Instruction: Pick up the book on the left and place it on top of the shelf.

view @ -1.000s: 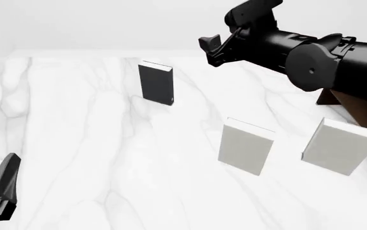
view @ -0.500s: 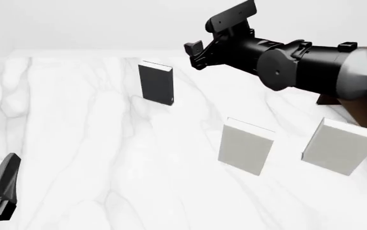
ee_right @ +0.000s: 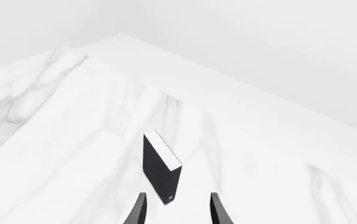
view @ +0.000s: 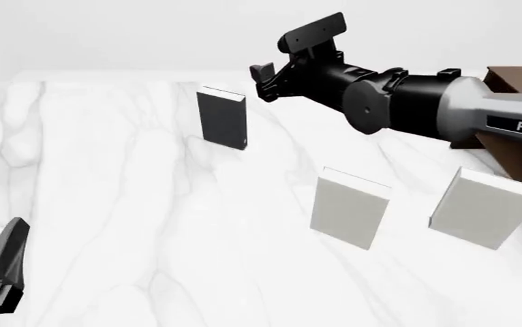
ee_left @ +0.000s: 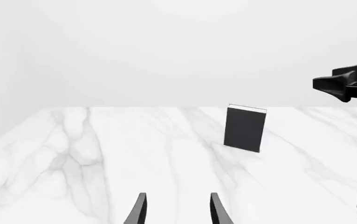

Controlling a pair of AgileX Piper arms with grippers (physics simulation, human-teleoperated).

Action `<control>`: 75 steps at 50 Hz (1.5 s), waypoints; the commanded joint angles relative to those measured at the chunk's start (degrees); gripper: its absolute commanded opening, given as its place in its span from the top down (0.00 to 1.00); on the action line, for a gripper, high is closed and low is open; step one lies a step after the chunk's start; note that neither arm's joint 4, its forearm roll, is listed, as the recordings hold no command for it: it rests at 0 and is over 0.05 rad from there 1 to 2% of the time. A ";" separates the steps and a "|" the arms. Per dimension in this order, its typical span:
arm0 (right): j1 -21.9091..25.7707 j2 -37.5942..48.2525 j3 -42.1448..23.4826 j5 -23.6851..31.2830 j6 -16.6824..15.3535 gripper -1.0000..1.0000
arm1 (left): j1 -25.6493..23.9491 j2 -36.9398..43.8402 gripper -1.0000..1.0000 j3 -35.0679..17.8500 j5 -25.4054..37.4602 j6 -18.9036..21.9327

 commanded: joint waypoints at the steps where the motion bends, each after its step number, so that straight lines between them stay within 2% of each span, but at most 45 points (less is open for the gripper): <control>1: 0.10 3.15 -2.01 -1.49 1.14 0.00 | 0.00 0.00 0.00 0.00 0.00 0.00; 53: -1.20 18.32 -14.17 -1.65 3.95 0.00 | 0.00 0.00 0.00 0.00 0.00 0.00; 75: -1.34 23.03 -15.72 -3.12 5.66 0.00 | 0.00 0.00 0.00 0.00 0.00 0.00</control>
